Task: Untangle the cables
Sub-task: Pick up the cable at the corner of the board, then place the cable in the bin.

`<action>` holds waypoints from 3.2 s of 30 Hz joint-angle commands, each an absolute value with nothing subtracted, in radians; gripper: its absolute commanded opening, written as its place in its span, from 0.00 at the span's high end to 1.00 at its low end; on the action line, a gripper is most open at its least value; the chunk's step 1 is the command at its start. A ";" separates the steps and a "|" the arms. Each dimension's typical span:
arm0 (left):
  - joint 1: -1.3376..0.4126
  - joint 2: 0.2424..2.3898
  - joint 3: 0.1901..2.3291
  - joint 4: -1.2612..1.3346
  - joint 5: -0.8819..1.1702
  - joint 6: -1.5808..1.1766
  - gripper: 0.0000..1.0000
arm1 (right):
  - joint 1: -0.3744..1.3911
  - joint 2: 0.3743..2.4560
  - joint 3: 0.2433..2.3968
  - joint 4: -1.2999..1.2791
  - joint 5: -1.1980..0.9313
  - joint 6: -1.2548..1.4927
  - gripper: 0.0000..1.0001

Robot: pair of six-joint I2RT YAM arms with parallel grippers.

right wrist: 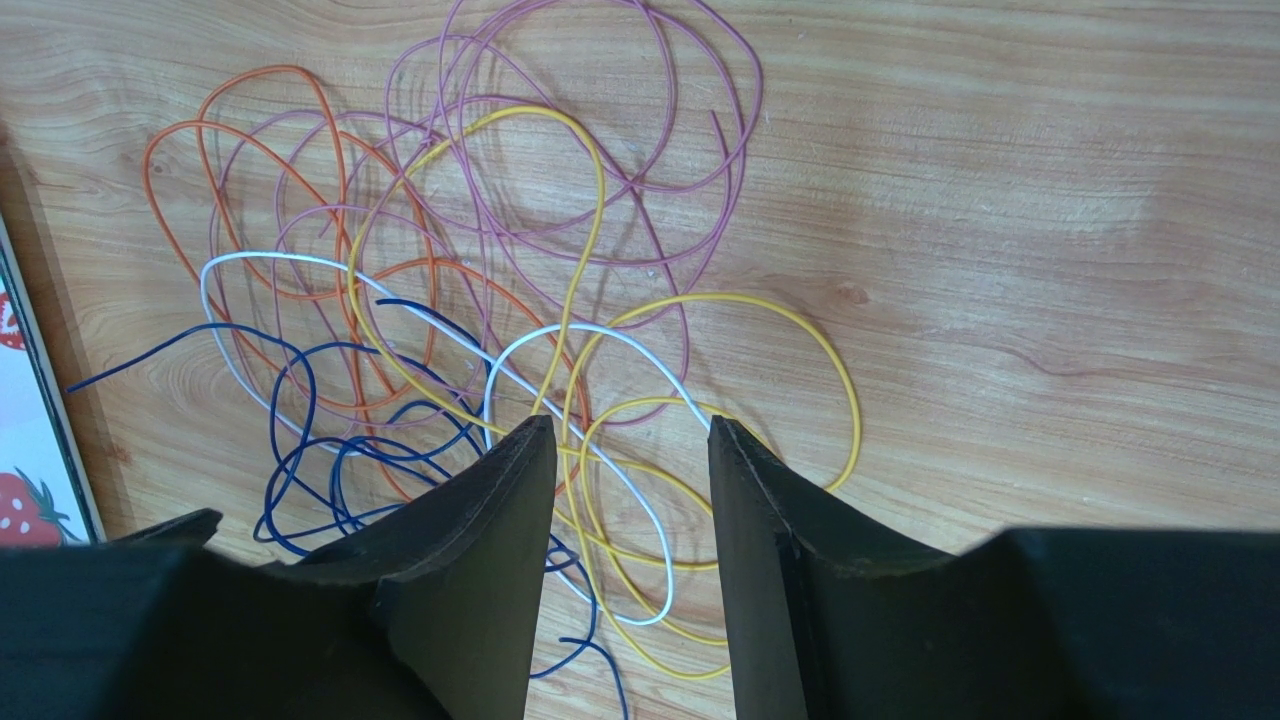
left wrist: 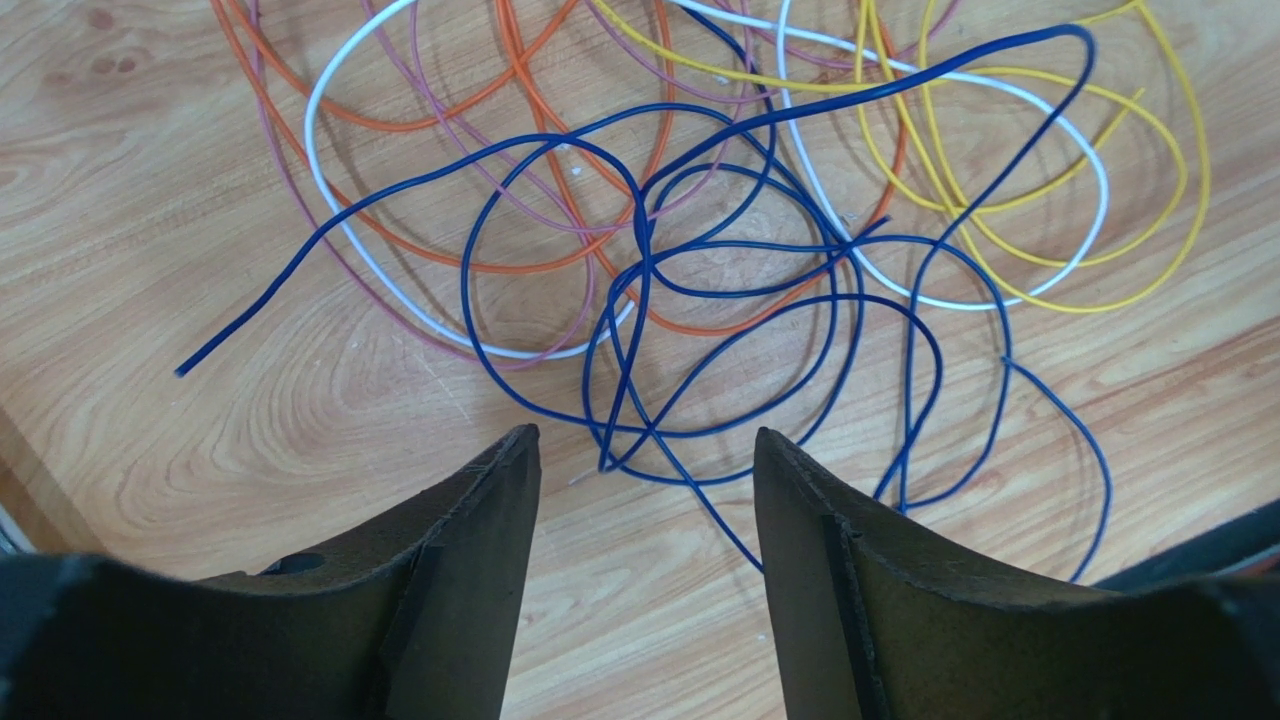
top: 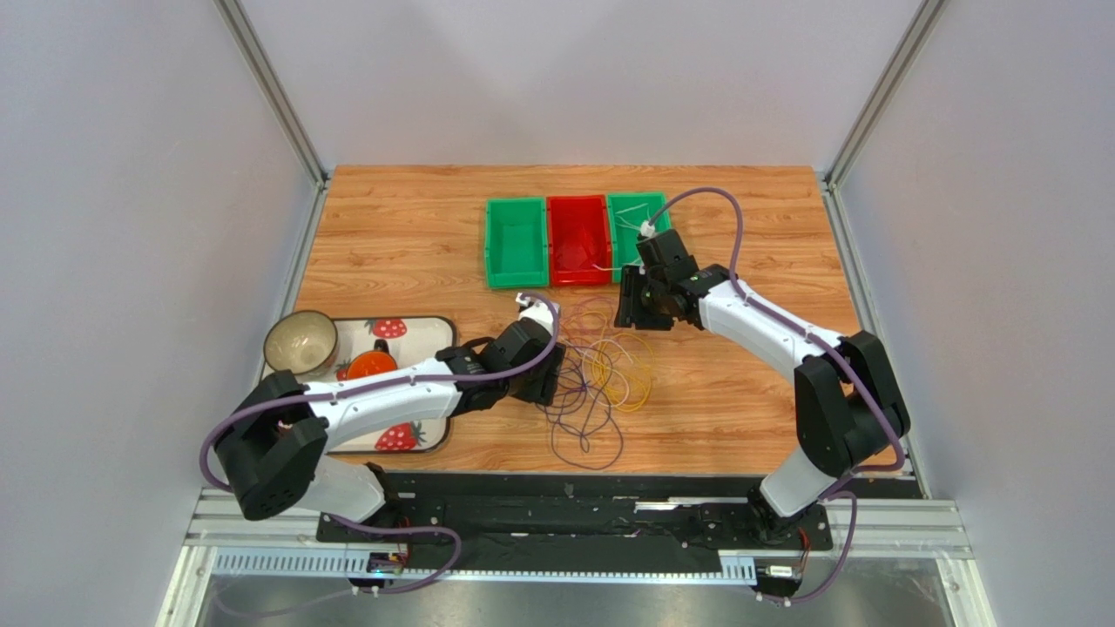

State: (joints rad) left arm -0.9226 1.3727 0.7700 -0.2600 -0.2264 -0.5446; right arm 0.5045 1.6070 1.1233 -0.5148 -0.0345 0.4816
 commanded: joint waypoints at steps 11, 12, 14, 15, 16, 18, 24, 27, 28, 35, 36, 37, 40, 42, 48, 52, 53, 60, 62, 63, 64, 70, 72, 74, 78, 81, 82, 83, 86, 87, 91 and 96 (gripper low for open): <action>-0.917 1.425 0.805 -0.242 -0.224 -0.531 0.89 | 0.502 1.617 1.163 -0.497 -0.026 0.472 0.54; -0.917 1.414 0.808 -0.248 -0.227 -0.529 0.94 | 0.502 1.617 1.163 -0.497 -0.026 0.472 0.54; -0.917 1.402 0.818 -0.271 -0.233 -0.525 1.00 | 0.503 1.615 1.163 -0.497 -0.026 0.472 0.54; -0.917 1.387 0.822 -0.278 -0.235 -0.523 1.00 | 0.502 1.614 1.163 -0.497 -0.028 0.474 0.54; -0.917 1.378 0.827 -0.287 -0.235 -0.519 1.00 | 0.502 1.612 1.161 -0.494 -0.028 0.474 0.54; -0.917 1.353 0.847 -0.322 -0.239 -0.512 1.00 | 0.502 1.612 1.161 -0.494 -0.028 0.474 0.54; -0.917 1.223 0.931 -0.452 -0.271 -0.488 1.00 | 0.502 1.605 1.160 -0.497 -0.028 0.476 0.54; -0.917 1.152 0.979 -0.509 -0.302 -0.470 1.00 | 0.502 1.605 1.160 -0.494 -0.031 0.474 0.54; -0.917 1.138 0.991 -0.523 -0.307 -0.463 1.00 | 0.502 1.605 1.160 -0.494 -0.032 0.476 0.54; -0.916 1.037 1.113 -0.617 -0.356 -0.417 1.00 | 0.502 1.606 1.158 -0.491 -0.040 0.480 0.54; -0.916 1.019 1.126 -0.620 -0.362 -0.407 1.00 | 0.502 1.606 1.158 -0.491 -0.041 0.479 0.54; -0.914 1.011 1.140 -0.623 -0.365 -0.400 1.00 | 0.503 1.606 1.157 -0.491 -0.041 0.479 0.54; -0.905 0.983 1.201 -0.632 -0.376 -0.376 1.00 | 0.503 1.608 1.155 -0.488 -0.043 0.480 0.54; -0.899 0.974 1.256 -0.637 -0.379 -0.358 1.00 | 0.500 1.608 1.155 -0.488 -0.043 0.480 0.54; -0.841 0.996 1.431 -0.715 -0.230 -0.353 1.00 | 0.502 1.606 1.154 -0.488 -0.041 0.480 0.55; -0.836 0.986 1.526 -0.732 -0.164 -0.353 1.00 | 0.502 1.606 1.152 -0.488 -0.043 0.480 0.54; -0.836 0.979 1.560 -0.732 -0.154 -0.351 1.00 | 0.502 1.608 1.152 -0.486 -0.044 0.480 0.54; -0.830 0.991 1.713 -0.752 -0.182 -0.299 1.00 | 0.502 1.611 1.152 -0.485 -0.051 0.482 0.54; -0.827 1.012 1.762 -0.761 -0.192 -0.282 1.00 | 0.502 1.611 1.152 -0.486 -0.048 0.480 0.54; -0.822 1.020 1.779 -0.765 -0.186 -0.281 1.00 | 0.503 1.609 1.151 -0.486 -0.046 0.480 0.54; -0.822 1.028 1.819 -0.762 -0.175 -0.278 1.00 | 0.502 1.608 1.149 -0.485 -0.045 0.480 0.55; -0.821 1.106 1.885 -0.744 -0.261 -0.201 1.00 | 0.502 1.612 1.149 -0.480 -0.049 0.485 0.55; -0.805 1.126 1.855 -0.707 -0.313 -0.187 1.00 | 0.502 1.609 1.144 -0.482 -0.043 0.488 0.54; -0.775 1.140 1.793 -0.680 -0.308 -0.198 1.00 | 0.502 1.606 1.143 -0.479 -0.041 0.494 0.54; -0.643 1.181 1.737 -0.638 -0.249 -0.242 1.00 | 0.502 1.623 1.152 -0.506 -0.005 0.526 0.54; -0.566 1.224 1.712 -0.609 -0.199 -0.268 1.00 | 0.502 1.632 1.161 -0.522 -0.003 0.549 0.55; -0.546 1.248 1.706 -0.601 -0.184 -0.281 1.00 | 0.502 1.634 1.158 -0.520 -0.017 0.554 0.55; -0.514 1.262 1.704 -0.592 -0.157 -0.290 1.00 | 0.505 1.634 1.155 -0.512 -0.041 0.554 0.55; -0.473 1.313 1.703 -0.563 -0.159 -0.304 1.00 | 0.503 1.626 1.154 -0.509 -0.058 0.557 0.55; -0.465 1.324 1.707 -0.549 -0.164 -0.305 1.00 | 0.505 1.621 1.154 -0.511 -0.058 0.554 0.55; -0.430 1.393 1.732 -0.496 -0.140 -0.304 1.00 | 0.503 1.608 1.158 -0.514 -0.066 0.552 0.55; -0.387 1.497 1.845 -0.503 -0.143 -0.301 1.00 | 0.505 1.606 1.155 -0.508 -0.097 0.551 0.55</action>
State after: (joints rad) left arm -0.4160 1.4368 1.7428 -0.5667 -0.1593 -0.2897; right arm 0.5026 1.6276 1.1267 -0.5240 -0.0650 0.5385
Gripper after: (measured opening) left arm 0.008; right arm 0.452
